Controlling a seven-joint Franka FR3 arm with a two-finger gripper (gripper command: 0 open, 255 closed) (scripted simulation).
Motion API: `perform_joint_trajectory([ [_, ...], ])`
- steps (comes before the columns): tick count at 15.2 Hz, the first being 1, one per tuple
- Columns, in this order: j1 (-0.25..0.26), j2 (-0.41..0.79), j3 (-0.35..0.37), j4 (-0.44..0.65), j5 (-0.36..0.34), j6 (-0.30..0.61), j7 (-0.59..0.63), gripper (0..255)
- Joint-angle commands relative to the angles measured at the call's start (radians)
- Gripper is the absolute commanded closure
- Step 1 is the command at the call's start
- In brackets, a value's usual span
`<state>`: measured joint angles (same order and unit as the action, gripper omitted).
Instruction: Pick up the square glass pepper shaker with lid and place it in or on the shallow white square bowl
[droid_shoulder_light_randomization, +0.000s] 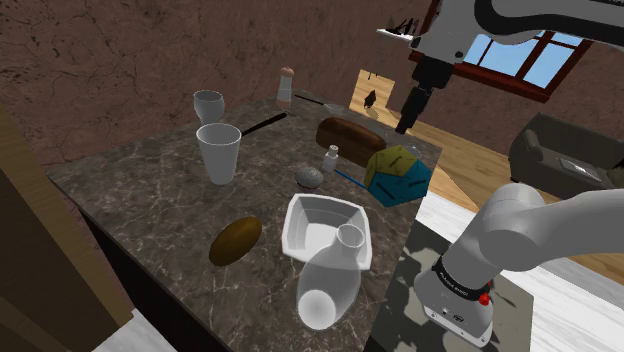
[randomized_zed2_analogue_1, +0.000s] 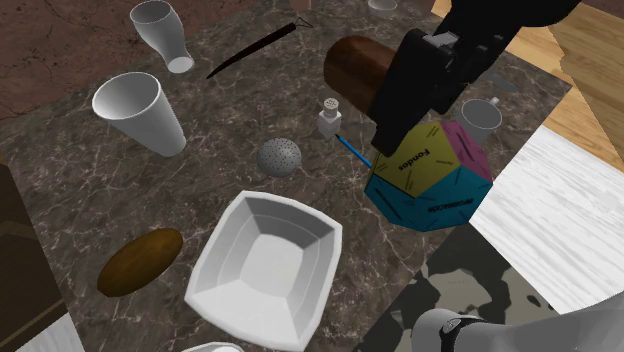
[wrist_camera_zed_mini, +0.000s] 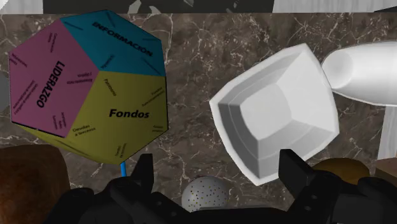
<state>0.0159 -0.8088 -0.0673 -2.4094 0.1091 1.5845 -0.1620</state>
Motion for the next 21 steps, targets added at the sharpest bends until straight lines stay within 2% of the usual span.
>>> perform_joint_trajectory([
  [1, 0.0, 0.0, 0.0, 0.0, 0.0, 0.0, 0.0, 0],
  [11, -0.003, 0.399, -0.002, 0.102, -0.067, 0.212, -0.042, 0],
  [21, -0.012, 0.816, -0.008, 0.326, -0.135, 0.326, -0.056, 0],
])
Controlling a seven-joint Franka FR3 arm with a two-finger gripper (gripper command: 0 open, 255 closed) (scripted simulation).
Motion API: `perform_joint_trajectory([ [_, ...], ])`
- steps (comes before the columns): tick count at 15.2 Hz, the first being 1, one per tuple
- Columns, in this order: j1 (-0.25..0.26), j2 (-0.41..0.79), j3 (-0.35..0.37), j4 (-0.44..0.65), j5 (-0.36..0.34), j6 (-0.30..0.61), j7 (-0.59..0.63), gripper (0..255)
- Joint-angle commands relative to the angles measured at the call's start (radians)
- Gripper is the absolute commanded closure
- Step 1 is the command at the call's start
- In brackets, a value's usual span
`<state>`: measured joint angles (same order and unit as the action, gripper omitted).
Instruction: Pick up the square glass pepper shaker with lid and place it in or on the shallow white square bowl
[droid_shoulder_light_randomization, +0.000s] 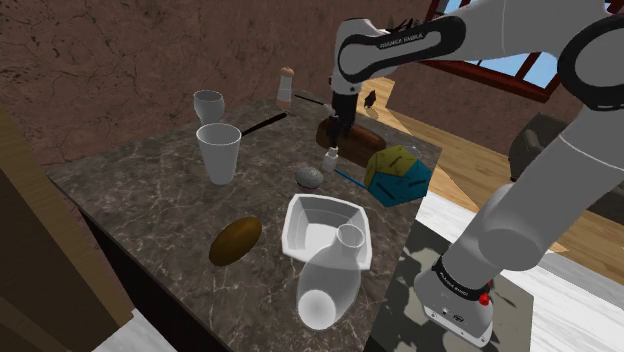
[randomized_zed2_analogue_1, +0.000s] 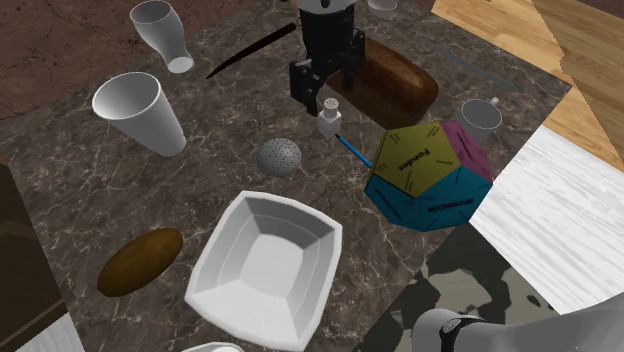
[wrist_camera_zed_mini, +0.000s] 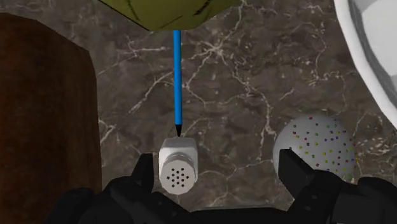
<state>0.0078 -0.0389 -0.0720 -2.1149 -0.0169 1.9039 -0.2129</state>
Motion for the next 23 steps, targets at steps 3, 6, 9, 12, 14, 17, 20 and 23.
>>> perform_joint_trajectory([
  [3, -0.007, 0.172, -0.007, 0.122, -0.029, 0.018, -0.007, 0],
  [6, -0.008, 0.223, -0.009, 0.149, -0.036, 0.033, -0.007, 0],
  [9, -0.009, 0.231, -0.009, 0.118, -0.037, 0.073, -0.007, 0],
  [12, -0.011, 0.244, -0.01, 0.084, -0.037, 0.119, -0.007, 0],
  [14, -0.011, 0.244, -0.01, 0.084, -0.037, 0.119, -0.007, 0],
  [17, -0.011, 0.244, -0.01, 0.084, -0.037, 0.119, -0.007, 0],
  [20, -0.011, 0.244, -0.01, 0.084, -0.037, 0.119, -0.007, 0],
  [23, -0.011, 0.244, -0.01, 0.084, -0.037, 0.119, -0.007, 255],
])
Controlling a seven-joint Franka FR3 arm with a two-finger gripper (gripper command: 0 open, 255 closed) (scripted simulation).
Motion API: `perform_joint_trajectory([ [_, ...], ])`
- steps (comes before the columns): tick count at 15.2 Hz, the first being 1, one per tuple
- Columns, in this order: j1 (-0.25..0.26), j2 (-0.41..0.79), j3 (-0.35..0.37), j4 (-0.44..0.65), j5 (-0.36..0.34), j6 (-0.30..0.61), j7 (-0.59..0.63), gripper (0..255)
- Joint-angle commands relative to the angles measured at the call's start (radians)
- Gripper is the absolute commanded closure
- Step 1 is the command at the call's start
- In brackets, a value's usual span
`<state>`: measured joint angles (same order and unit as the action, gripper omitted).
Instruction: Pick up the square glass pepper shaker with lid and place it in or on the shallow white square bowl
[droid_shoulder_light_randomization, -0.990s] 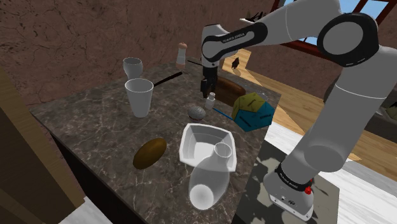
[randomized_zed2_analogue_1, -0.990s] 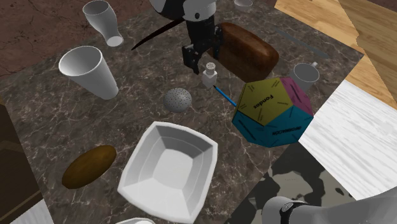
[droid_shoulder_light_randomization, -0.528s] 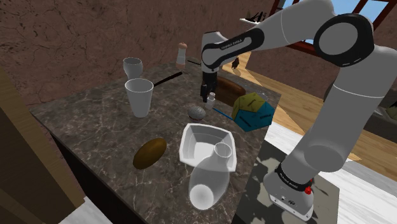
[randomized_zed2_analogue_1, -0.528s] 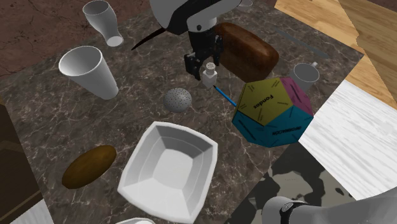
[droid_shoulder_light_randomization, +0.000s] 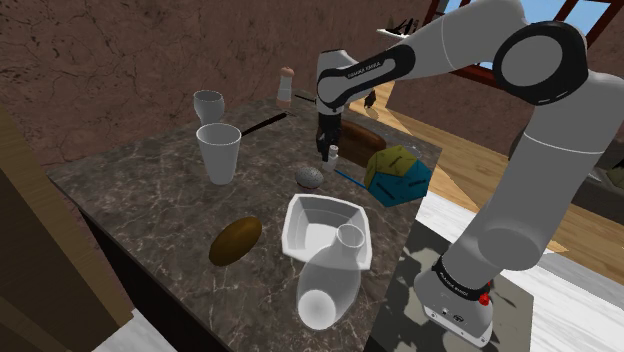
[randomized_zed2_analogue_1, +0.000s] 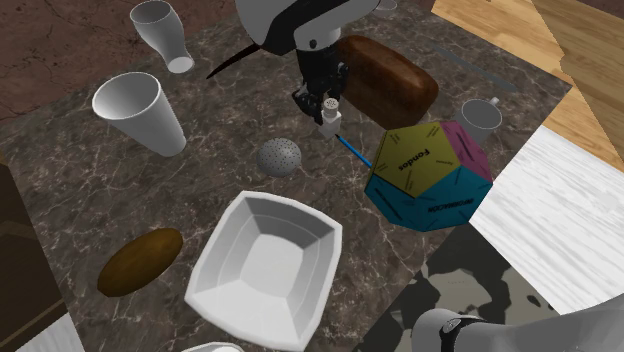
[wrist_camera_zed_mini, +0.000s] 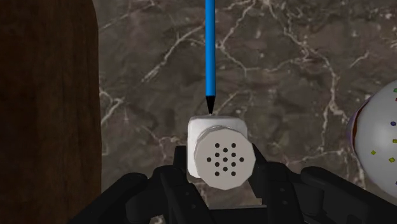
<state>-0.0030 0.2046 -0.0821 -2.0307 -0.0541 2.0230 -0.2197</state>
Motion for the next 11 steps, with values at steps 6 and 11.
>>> perform_joint_trajectory([
  [6, 0.0, 0.001, 0.0, 0.0, 0.0, 0.0, 0.0, 255],
  [11, 0.001, -0.027, 0.0, 0.021, -0.001, -0.048, -0.001, 255],
])
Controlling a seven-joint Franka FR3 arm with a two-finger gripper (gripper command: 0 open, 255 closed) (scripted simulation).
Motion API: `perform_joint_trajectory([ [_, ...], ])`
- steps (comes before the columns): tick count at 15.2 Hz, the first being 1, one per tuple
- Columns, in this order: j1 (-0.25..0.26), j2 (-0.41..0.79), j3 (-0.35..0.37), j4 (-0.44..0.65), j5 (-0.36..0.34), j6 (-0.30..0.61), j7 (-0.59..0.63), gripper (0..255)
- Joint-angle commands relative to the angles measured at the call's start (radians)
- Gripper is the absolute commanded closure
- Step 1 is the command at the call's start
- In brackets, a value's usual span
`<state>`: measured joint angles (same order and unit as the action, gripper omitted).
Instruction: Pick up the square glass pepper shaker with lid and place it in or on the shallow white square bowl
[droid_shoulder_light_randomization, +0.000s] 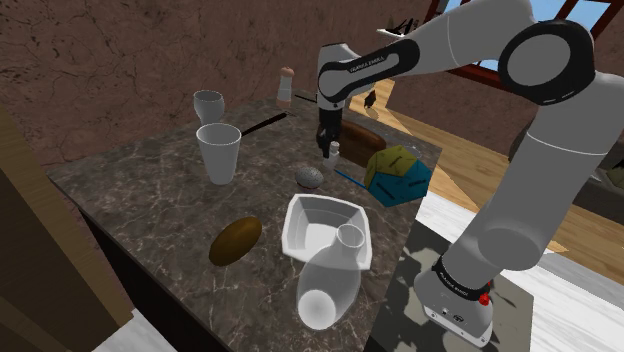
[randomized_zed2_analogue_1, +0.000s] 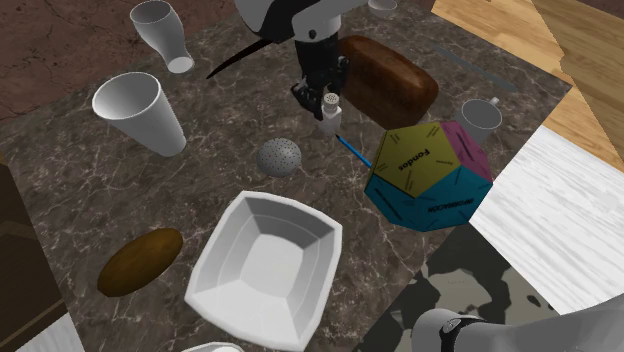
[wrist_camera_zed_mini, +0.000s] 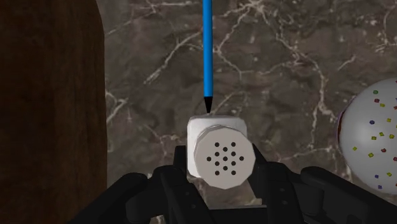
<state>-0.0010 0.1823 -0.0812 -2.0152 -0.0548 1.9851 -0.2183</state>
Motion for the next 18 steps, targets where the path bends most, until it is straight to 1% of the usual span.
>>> perform_joint_trajectory([
  [1, -0.001, -0.011, -0.001, 0.012, -0.001, -0.023, -0.003, 255],
  [18, 0.001, -0.089, -0.001, 0.147, -0.003, -0.236, -0.011, 255],
])
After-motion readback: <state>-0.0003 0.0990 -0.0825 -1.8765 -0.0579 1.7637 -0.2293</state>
